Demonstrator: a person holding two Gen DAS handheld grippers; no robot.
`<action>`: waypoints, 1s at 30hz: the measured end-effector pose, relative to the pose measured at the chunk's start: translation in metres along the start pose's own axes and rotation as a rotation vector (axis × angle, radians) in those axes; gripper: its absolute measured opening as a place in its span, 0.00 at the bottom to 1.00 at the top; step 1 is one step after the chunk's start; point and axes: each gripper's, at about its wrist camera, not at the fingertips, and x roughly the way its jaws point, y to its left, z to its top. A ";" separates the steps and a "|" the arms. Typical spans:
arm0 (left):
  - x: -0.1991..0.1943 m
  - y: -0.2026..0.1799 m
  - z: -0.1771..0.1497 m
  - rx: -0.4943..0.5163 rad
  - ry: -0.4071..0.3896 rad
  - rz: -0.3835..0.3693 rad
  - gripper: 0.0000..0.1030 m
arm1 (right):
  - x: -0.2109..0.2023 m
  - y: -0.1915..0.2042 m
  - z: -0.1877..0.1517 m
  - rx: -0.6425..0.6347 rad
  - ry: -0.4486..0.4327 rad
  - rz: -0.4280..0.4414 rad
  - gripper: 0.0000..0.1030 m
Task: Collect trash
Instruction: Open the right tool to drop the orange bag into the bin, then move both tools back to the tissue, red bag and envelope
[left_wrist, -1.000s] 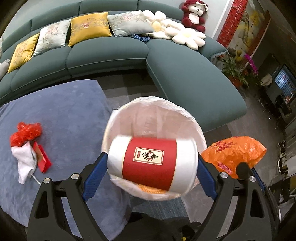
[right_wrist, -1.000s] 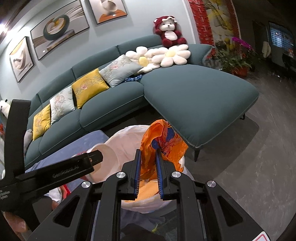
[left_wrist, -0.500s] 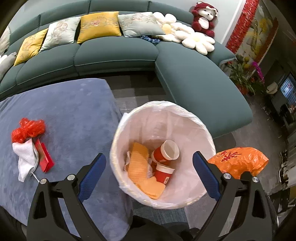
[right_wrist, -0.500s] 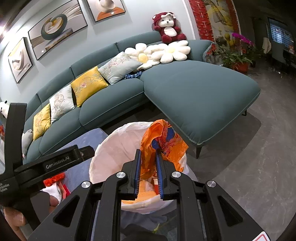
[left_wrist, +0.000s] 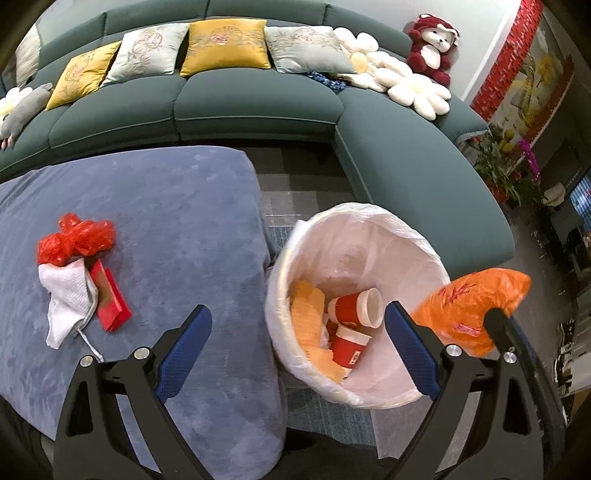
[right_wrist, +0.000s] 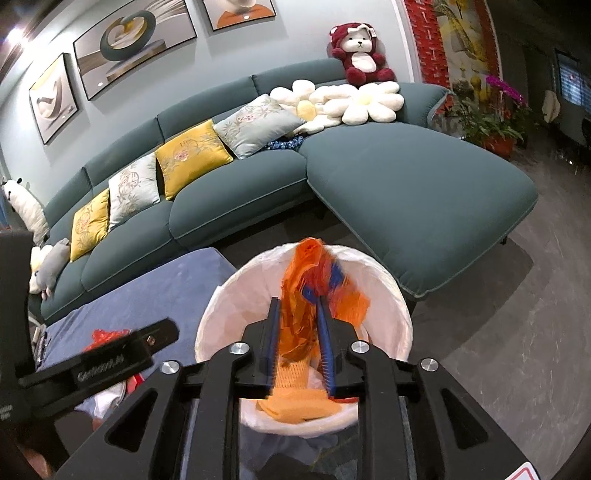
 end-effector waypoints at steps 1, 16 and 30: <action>-0.001 0.004 0.000 -0.004 -0.002 0.007 0.88 | 0.000 0.002 0.001 -0.001 -0.004 0.001 0.34; -0.021 0.078 -0.009 -0.134 -0.014 0.046 0.90 | -0.016 0.057 -0.002 -0.062 -0.026 0.048 0.57; -0.043 0.179 -0.026 -0.286 -0.024 0.110 0.90 | -0.022 0.136 -0.036 -0.190 0.028 0.116 0.64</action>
